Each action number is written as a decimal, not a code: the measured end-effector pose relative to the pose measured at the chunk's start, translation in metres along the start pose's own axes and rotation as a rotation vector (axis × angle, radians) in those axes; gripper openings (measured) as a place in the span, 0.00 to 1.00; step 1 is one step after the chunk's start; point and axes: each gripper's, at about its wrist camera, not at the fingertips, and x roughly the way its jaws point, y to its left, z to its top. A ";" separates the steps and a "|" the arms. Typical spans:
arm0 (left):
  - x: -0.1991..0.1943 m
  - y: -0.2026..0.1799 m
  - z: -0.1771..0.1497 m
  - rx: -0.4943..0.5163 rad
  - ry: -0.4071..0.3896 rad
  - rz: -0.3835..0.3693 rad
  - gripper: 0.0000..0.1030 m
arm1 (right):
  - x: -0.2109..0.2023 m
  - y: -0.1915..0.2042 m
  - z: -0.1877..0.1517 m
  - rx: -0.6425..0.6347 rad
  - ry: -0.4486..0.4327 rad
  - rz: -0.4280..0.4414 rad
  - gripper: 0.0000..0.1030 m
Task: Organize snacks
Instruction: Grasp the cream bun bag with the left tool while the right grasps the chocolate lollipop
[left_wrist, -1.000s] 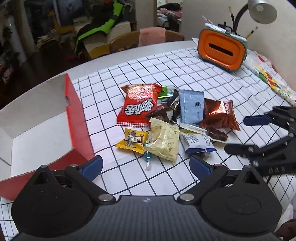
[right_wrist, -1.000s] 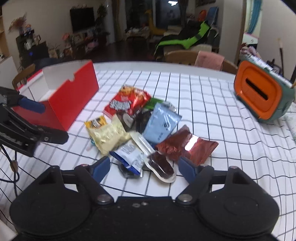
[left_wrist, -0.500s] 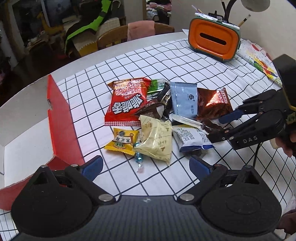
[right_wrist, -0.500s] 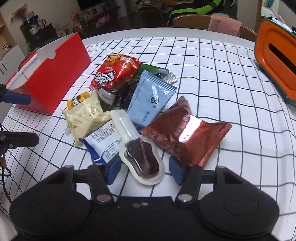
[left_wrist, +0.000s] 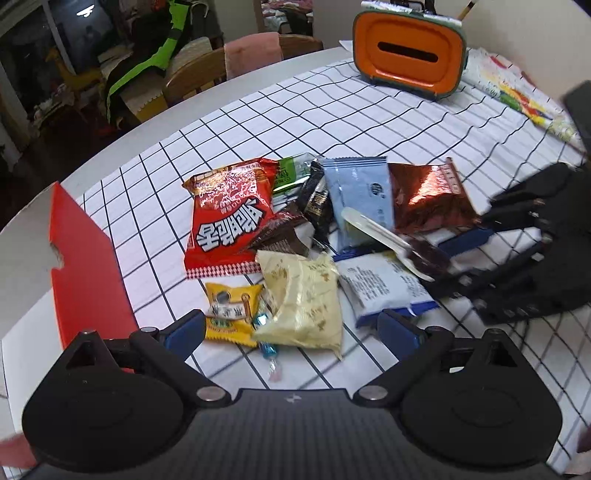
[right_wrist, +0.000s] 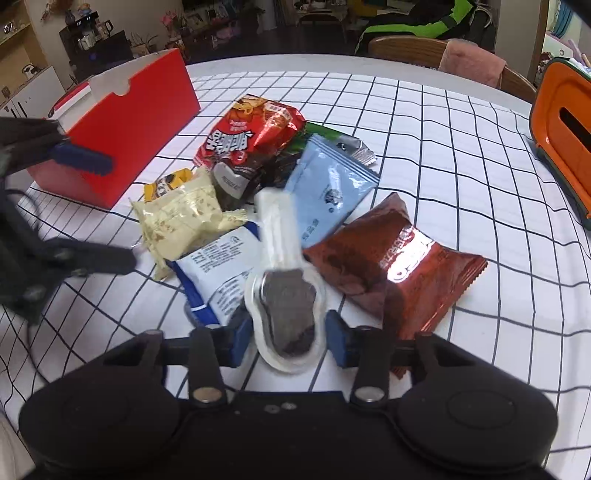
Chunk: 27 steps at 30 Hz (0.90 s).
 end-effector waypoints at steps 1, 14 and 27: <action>0.004 0.002 0.003 -0.006 0.008 0.009 0.93 | -0.001 0.001 -0.002 0.007 -0.004 -0.003 0.38; 0.043 -0.010 0.016 0.074 0.081 0.057 0.73 | -0.015 0.013 -0.016 0.096 -0.052 -0.010 0.38; 0.041 -0.006 0.016 0.021 0.105 0.069 0.31 | -0.034 0.017 -0.022 0.214 -0.104 -0.065 0.38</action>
